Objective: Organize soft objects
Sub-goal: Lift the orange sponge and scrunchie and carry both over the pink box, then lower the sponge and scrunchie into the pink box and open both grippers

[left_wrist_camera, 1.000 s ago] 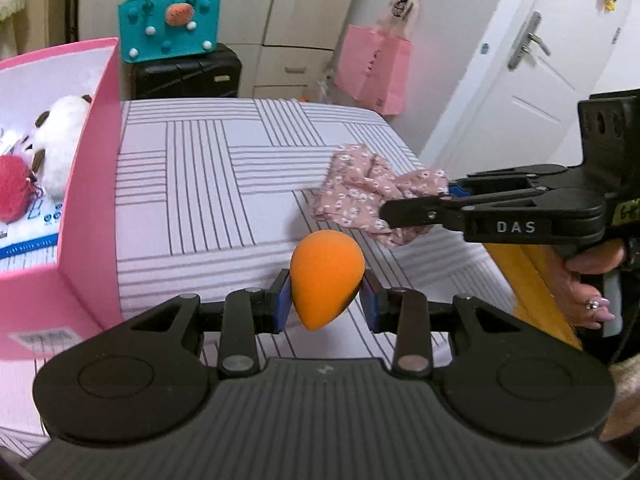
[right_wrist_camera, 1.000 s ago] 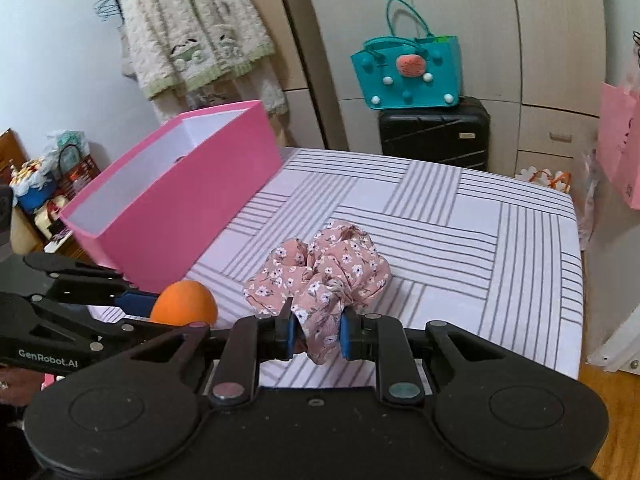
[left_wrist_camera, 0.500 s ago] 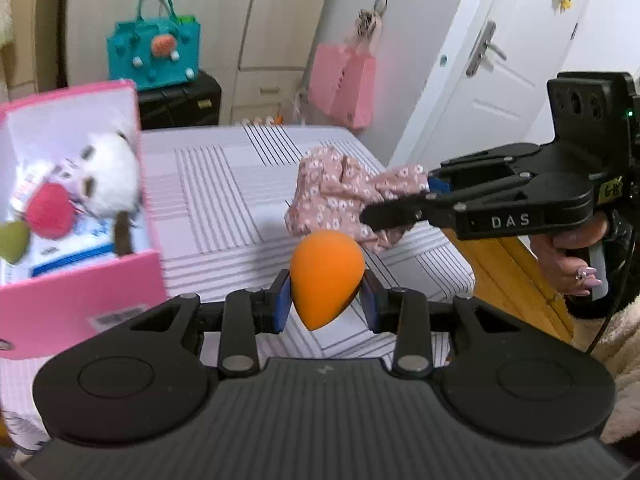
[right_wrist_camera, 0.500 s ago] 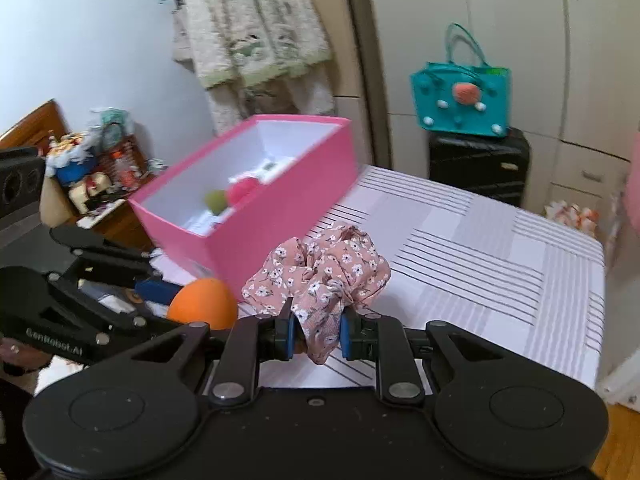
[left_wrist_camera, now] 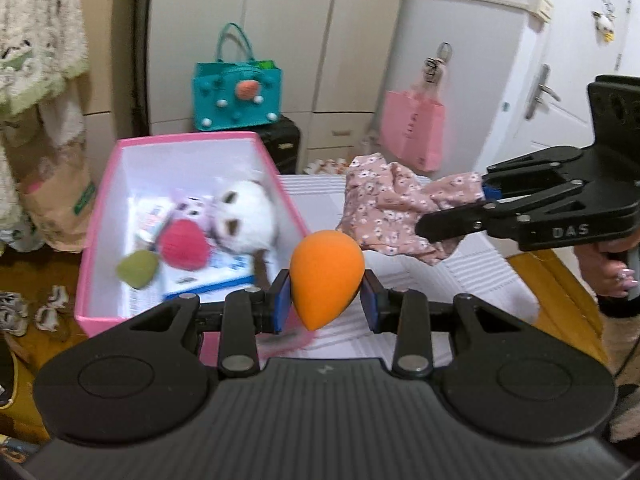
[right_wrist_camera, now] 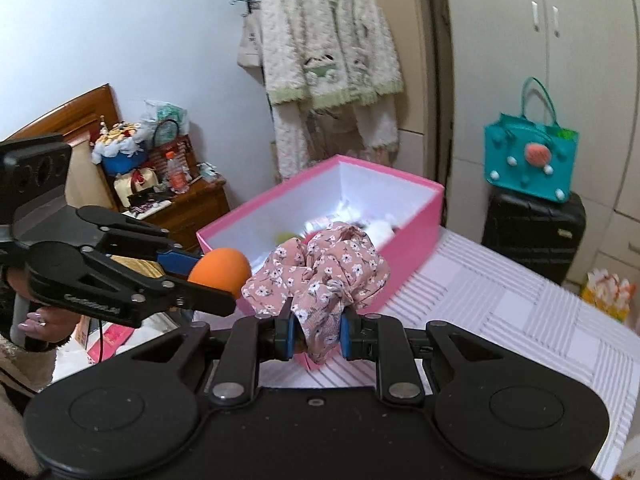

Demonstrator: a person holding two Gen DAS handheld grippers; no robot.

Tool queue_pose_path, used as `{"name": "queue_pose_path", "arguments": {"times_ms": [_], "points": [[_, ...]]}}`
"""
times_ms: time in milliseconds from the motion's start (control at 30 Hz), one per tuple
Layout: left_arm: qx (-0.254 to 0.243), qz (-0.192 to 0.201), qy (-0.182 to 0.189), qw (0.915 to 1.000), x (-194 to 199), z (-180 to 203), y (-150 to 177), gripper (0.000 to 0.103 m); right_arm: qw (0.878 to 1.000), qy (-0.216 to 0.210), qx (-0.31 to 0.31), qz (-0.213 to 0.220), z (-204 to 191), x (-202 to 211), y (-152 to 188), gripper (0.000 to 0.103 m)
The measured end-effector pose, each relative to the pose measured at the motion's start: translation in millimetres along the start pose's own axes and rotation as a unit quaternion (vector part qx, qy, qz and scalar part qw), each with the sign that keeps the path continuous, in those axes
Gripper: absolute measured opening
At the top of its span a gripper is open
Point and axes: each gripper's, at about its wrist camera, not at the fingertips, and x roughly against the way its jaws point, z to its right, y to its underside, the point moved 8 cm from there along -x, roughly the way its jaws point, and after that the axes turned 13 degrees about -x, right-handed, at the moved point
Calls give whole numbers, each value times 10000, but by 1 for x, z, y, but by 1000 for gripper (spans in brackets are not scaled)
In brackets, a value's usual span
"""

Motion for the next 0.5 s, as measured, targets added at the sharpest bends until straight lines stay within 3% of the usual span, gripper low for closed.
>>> {"name": "queue_pose_path", "arguments": {"times_ms": [133,233,367,500], "points": [[65,-60,-243,9997,-7,-29,0,36,9997,-37,237,29,-14,-20,-18,25],[133,-327,-622,9974,-27,-57,3,36,9990,0,449,-38,-22,-41,-31,25],[-66,-661,-1019,9926,-48,-82,7,36,9948,95,882,-491,-31,-75,-43,25],[-124,-893,-1034,9905,-63,-96,7,36,9893,104,1109,-941,-37,-108,-48,25]]}}
